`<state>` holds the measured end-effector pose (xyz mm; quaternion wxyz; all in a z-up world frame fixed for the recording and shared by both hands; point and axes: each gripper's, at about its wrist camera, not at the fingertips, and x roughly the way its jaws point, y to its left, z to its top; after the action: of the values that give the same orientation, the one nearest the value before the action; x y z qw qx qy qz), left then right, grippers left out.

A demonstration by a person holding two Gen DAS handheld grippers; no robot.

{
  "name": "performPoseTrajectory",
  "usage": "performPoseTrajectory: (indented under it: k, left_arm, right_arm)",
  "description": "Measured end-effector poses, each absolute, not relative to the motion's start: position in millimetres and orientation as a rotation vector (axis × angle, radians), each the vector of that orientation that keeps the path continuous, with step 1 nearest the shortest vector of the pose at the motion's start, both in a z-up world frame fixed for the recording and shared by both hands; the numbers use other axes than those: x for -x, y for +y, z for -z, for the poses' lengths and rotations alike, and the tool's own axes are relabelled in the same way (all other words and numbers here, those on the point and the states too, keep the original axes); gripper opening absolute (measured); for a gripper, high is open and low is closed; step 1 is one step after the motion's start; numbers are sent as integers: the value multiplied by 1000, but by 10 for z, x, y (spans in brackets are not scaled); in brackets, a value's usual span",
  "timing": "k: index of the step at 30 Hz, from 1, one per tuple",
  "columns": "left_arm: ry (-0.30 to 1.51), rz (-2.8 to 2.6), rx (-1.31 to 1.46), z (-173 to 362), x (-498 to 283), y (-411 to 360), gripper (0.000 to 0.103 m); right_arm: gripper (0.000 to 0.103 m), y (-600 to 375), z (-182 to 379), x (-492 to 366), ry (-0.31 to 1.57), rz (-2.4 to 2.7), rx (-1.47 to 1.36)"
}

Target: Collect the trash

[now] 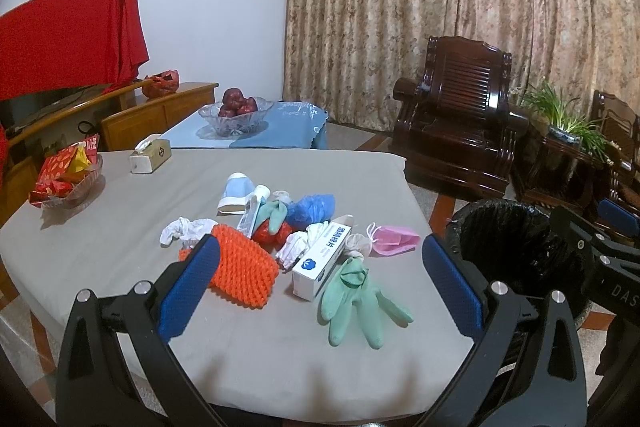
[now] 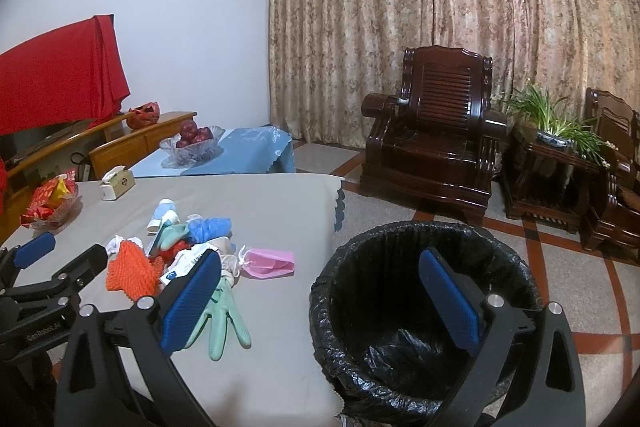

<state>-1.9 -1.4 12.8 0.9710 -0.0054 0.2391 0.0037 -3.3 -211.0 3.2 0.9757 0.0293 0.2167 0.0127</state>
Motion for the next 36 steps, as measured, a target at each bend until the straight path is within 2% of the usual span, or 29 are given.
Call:
performPoseTrajectory:
  k: [18,30,36]
  left_arm:
    - [531,-17,18,57,-87,133,98]
    - [629,-180,6,506,-460,925,98]
    - [641,-230,30,655,-548,1161,98]
  right_arm:
    - [97,-1962,145,-129,472,-72,-50]
    - [97,-1298,658,-676,559,-251,-10]
    - [84,-1049,1044,-1063,659,-278,20]
